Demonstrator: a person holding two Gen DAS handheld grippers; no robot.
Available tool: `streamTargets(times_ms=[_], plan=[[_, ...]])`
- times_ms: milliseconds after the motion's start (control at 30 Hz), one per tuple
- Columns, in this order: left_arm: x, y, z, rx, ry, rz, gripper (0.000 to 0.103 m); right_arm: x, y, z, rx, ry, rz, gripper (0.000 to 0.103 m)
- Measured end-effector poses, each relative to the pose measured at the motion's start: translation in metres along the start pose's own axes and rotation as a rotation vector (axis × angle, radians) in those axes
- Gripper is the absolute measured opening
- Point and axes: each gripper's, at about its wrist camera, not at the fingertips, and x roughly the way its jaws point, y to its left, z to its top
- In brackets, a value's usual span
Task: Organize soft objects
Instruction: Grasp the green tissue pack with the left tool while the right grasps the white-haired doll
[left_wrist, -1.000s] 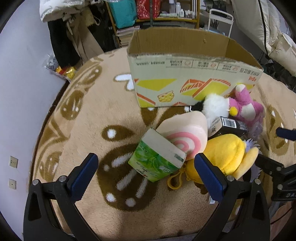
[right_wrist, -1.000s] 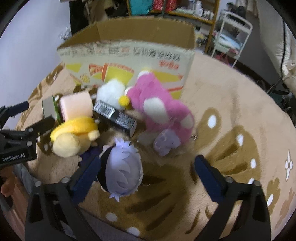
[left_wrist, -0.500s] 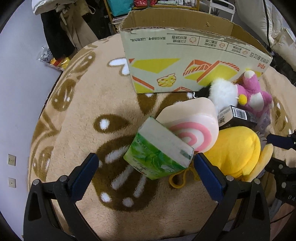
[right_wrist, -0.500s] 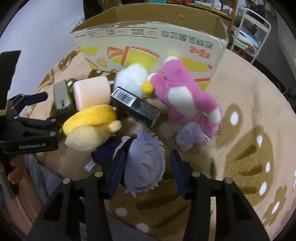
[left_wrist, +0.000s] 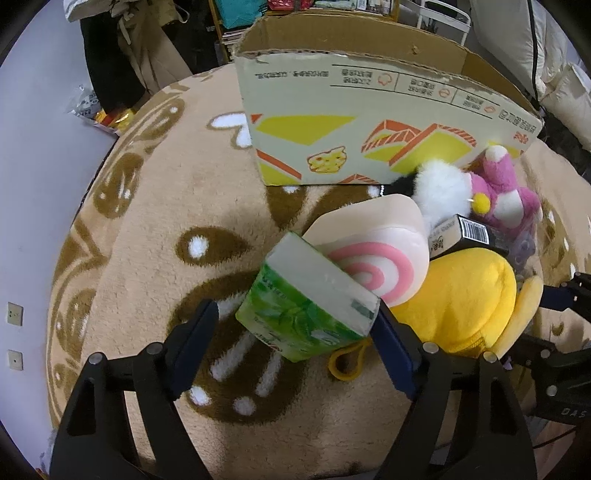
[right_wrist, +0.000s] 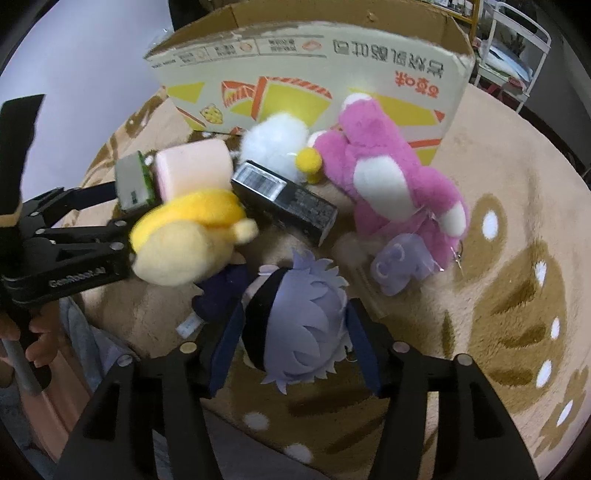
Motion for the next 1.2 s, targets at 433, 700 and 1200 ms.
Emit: streamTargets(times_ms=[433, 700, 1200], plan=[[0.001, 0.003, -0.002, -0.040, 0.004, -0.058, 0.062, 0.007, -0.001, 0.001, 0.016, 0.022, 0.039, 0.059], [-0.001, 0.012, -0.003, -0.097, 0.003, -0.080, 0.060, 0.002, -0.013, -0.001, 0.037, 0.015, 0.055, 0.058], [-0.033, -0.005, -0.017, -0.059, -0.111, -0.050, 0.057, -0.038, -0.024, -0.004, 0.075, -0.124, -0.115, 0.058]])
